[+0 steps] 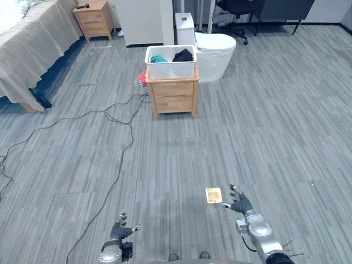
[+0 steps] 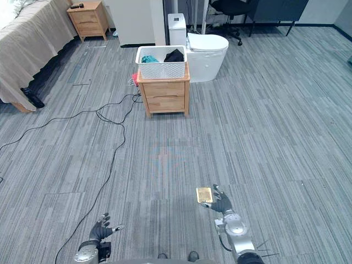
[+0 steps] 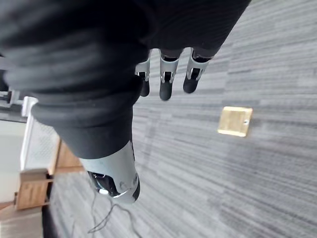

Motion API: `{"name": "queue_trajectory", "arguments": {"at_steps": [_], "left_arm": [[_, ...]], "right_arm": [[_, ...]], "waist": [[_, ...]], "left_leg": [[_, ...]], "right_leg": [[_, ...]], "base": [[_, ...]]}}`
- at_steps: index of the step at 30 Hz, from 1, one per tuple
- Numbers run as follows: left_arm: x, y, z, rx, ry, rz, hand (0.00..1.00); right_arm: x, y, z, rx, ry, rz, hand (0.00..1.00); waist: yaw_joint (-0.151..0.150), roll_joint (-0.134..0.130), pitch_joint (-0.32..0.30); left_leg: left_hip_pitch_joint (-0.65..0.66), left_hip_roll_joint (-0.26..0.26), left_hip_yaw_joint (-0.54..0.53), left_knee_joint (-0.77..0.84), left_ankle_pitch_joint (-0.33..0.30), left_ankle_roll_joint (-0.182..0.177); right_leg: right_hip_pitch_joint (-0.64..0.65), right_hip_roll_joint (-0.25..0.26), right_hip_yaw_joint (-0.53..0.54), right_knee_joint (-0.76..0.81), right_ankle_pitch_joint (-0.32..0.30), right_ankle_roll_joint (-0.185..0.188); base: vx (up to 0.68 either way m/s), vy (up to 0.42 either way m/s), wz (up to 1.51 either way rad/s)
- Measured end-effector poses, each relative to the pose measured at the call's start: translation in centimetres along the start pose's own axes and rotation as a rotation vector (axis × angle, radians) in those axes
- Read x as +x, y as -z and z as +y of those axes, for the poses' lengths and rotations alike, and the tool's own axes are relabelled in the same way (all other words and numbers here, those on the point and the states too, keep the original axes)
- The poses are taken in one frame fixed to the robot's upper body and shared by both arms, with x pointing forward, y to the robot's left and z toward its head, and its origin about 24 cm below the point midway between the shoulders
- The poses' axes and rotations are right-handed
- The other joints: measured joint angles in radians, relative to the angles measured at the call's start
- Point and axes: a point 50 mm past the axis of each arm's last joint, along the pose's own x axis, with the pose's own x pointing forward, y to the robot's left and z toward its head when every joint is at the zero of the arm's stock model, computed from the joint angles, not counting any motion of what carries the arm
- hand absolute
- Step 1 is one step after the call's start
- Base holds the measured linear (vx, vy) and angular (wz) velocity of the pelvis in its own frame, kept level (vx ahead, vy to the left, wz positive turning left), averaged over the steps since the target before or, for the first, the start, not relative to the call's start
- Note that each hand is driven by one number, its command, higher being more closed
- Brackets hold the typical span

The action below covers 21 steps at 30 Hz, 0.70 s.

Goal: Pick up the laundry basket with both hands and put the clothes into the washing machine.

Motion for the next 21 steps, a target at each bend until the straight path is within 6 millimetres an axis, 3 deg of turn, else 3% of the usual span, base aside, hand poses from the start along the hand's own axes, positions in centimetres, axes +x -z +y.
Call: {"name": "queue_trajectory", "arguments": {"at_steps": [12,21], "left_arm": [[-0.7,2.3,1.3,-0.048,-0.043,0.090,0.00],[-0.9,2.8,1.6,-0.065,-0.060,0.109,0.00]], "right_arm": [[-1.1,4.2,-2.1,0.122,0.103,0.186,0.00],[-1.0,4.2,-2.2,0.188,0.143,0.193,0.00]], "waist": [[0.000,0.000,0.000],[0.003,-0.009,0.013]], "left_leg": [[0.016,0.000,-0.002,-0.017,0.012,0.006],[0.002,-0.001,-0.001,-0.050,0.034,0.026]], "right_leg": [[0.011,0.001,-0.004,-0.002,0.002,-0.003],[-0.017,0.006,0.000,-0.007,0.017,-0.026]], "base": [[0.00,0.001,0.00],[-0.03,0.005,0.00]]}}
